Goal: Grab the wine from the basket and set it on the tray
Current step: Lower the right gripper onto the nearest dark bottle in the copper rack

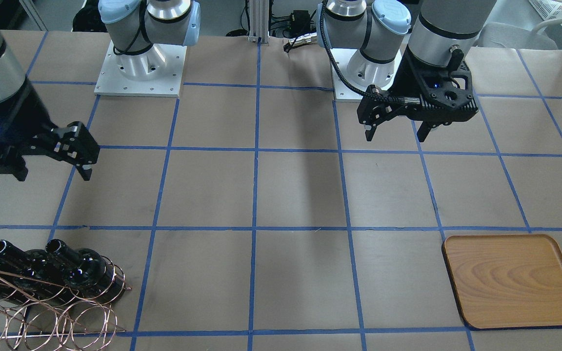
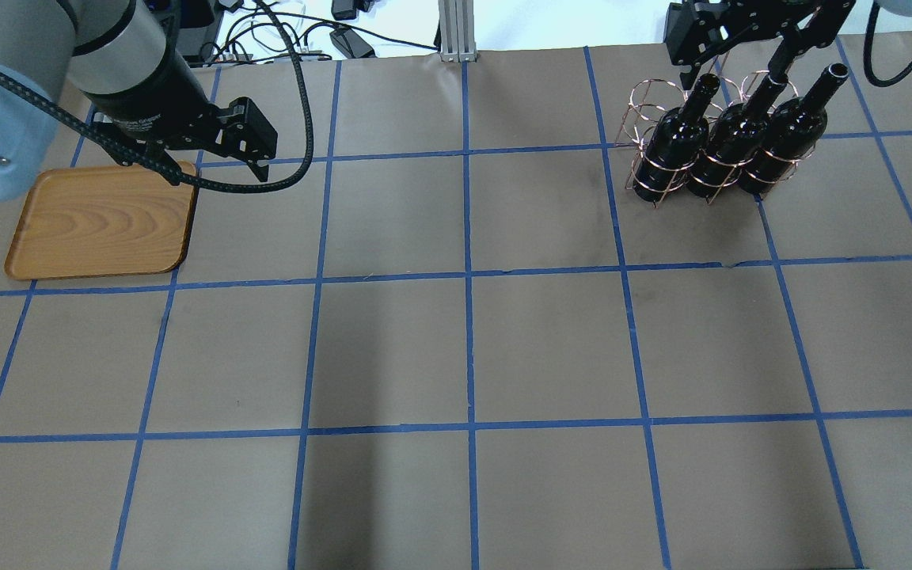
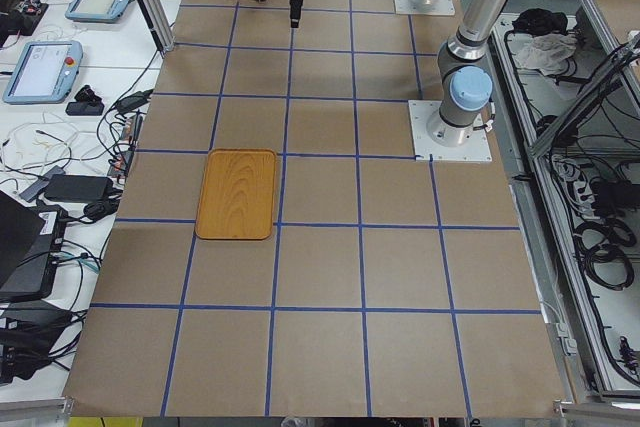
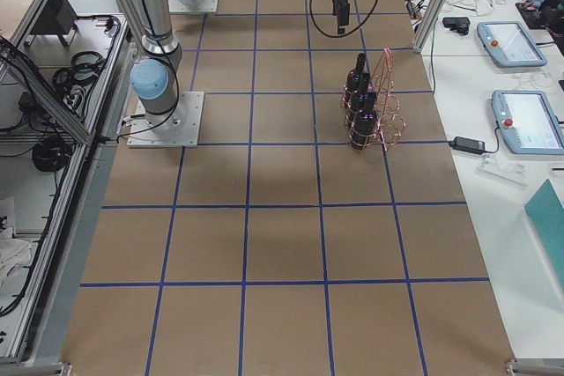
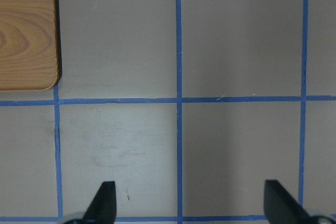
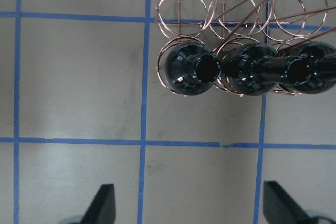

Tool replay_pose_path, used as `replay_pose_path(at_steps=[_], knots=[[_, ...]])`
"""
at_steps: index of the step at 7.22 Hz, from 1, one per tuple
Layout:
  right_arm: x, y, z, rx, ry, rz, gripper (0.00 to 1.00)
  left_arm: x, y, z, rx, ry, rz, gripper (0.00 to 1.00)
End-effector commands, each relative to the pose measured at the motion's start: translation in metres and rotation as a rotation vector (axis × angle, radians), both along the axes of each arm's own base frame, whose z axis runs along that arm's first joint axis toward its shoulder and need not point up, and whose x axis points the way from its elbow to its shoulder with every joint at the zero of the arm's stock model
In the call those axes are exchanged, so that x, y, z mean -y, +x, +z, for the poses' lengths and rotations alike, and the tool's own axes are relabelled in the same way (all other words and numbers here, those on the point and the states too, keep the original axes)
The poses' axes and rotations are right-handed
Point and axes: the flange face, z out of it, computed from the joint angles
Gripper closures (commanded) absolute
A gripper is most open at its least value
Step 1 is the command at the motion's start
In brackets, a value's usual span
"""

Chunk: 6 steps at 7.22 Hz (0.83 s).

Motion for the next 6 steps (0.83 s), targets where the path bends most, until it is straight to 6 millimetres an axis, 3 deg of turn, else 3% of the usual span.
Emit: replay_pose_path(at_steps=[1,3,5,6], knots=[[0.037,-0.051,-0.034,-0.003,0.020,0.044,0.01,0.001,0.000,-0.001,0.000,-0.002,0.000,0.00],[0.065,-0.075,-0.057,-0.024,-0.018,0.098,0.03,0.001,0.000,0.000,0.000,-0.004,0.000,0.00],[0.080,-0.097,-0.080,-0.025,-0.002,0.124,0.07,0.001,0.000,0.000,0.000,-0.004,0.000,0.00],[0.083,-0.099,-0.084,-0.023,-0.005,0.123,0.09,0.001,0.000,-0.001,0.000,-0.002,0.000,0.00]])
